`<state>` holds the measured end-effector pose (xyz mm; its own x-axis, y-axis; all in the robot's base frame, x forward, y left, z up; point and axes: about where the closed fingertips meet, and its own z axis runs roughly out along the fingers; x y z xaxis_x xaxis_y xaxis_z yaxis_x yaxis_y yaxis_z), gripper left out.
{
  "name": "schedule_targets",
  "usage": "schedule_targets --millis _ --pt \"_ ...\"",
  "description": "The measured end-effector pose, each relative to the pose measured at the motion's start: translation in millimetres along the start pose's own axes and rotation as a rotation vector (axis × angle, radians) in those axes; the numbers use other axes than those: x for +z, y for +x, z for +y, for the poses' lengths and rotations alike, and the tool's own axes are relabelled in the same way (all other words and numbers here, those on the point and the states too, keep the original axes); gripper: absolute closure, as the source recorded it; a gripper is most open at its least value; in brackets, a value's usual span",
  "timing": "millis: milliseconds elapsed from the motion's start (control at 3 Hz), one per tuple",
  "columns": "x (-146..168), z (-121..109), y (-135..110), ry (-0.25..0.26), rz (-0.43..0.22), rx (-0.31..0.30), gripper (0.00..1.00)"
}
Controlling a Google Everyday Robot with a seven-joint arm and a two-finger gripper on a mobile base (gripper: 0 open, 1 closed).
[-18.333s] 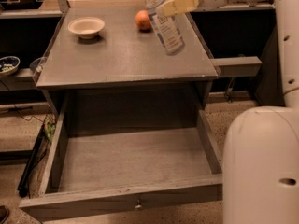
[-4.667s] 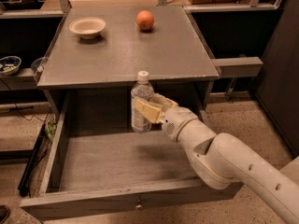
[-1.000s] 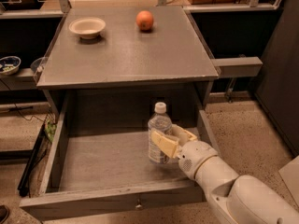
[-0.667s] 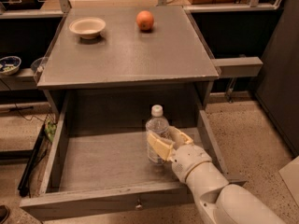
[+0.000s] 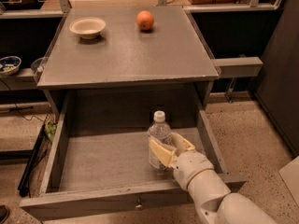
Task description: Place blue plastic bottle into top drawer
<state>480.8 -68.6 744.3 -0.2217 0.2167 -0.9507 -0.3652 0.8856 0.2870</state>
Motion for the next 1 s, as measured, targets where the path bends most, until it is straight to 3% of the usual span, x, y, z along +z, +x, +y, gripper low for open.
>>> schedule_targets --millis 1000 --pt "18 -7 2 0.123 -0.038 0.011 1.00"
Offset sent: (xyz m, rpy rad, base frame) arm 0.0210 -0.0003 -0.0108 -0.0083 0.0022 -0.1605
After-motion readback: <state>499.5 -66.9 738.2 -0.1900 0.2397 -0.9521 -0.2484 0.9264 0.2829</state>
